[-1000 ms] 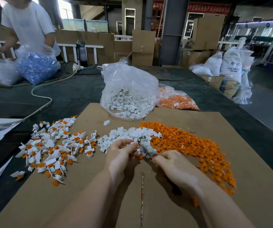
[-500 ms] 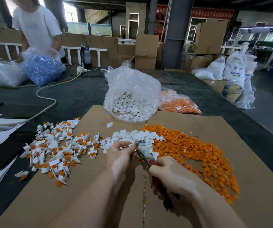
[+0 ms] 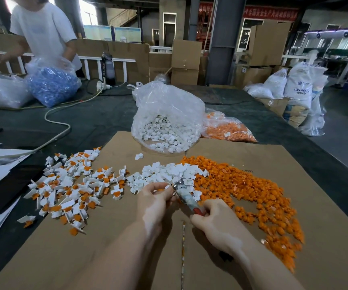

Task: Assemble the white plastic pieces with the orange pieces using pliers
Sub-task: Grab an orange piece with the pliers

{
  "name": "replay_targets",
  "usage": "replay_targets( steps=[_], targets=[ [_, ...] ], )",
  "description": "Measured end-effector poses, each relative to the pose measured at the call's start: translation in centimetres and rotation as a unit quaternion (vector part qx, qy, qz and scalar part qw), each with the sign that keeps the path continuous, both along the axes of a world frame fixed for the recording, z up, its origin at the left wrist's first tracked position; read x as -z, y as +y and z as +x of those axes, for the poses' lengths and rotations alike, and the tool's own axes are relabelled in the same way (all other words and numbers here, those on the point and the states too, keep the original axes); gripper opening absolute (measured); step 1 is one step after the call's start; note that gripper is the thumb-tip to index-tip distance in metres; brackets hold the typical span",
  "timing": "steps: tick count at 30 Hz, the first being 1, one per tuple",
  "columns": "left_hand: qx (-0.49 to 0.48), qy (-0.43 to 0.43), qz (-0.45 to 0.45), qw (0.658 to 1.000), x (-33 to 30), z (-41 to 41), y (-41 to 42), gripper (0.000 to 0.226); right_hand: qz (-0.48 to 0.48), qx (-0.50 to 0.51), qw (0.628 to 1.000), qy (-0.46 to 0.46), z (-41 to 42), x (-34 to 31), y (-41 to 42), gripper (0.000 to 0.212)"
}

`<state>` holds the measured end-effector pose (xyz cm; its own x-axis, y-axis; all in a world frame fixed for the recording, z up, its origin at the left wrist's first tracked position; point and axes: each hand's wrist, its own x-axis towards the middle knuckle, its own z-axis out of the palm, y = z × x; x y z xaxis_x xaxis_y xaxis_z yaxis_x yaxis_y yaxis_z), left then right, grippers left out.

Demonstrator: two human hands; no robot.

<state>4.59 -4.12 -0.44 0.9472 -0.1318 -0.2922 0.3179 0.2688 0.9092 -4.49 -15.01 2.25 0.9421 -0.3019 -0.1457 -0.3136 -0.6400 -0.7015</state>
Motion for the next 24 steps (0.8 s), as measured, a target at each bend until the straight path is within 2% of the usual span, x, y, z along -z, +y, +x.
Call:
replay_targets(
  steps=[2, 4, 6, 8, 10, 13, 16, 18, 21, 24],
  targets=[
    [-0.004, -0.012, 0.010, 1.000, 0.1, 0.0, 0.2, 0.010, -0.008, 0.030, 0.999, -0.026, -0.2, 0.3, -0.5, 0.024],
    [0.002, -0.051, 0.065, 0.997, 0.3, 0.0, 0.5, 0.010, -0.049, 0.079, 0.995, -0.044, -0.2, 0.4, -1.3, 0.031],
    [0.029, -0.108, 0.116, 0.987, 0.5, -0.2, 0.8, 0.012, -0.153, 0.115, 0.980, -0.052, -0.1, 0.6, -2.1, 0.036],
    [0.067, -0.158, 0.172, 0.970, 0.7, -0.5, 0.9, 0.017, -0.281, 0.140, 0.948, -0.050, 0.0, 1.1, -3.0, 0.045],
    [0.090, -0.204, 0.228, 0.948, 0.9, -0.7, 1.1, 0.020, -0.355, 0.152, 0.921, -0.041, 0.2, 2.0, -3.9, 0.056],
    [0.103, -0.226, 0.242, 0.938, 1.1, -0.7, 1.3, 0.022, -0.396, 0.158, 0.904, -0.015, 0.3, 2.9, -4.9, 0.070],
    [0.108, -0.233, 0.241, 0.936, 1.2, -0.6, 1.5, 0.024, -0.453, 0.163, 0.876, -0.003, 0.2, 2.9, -4.3, 0.072],
    [0.108, -0.234, 0.236, 0.937, 1.3, -0.6, 1.5, 0.024, -0.439, 0.140, 0.883, -0.088, 0.5, 2.9, -3.5, 0.059],
    [0.110, -0.227, 0.219, 0.943, 1.3, -0.7, 1.4, 0.023, -0.328, 0.059, 0.899, -0.285, 1.2, 3.7, -1.6, 0.030],
    [0.114, -0.233, 0.211, 0.942, 1.2, -0.8, 1.4, 0.019, -0.251, -0.004, 0.906, -0.342, 1.7, 4.1, 0.1, 0.021]
  ],
)
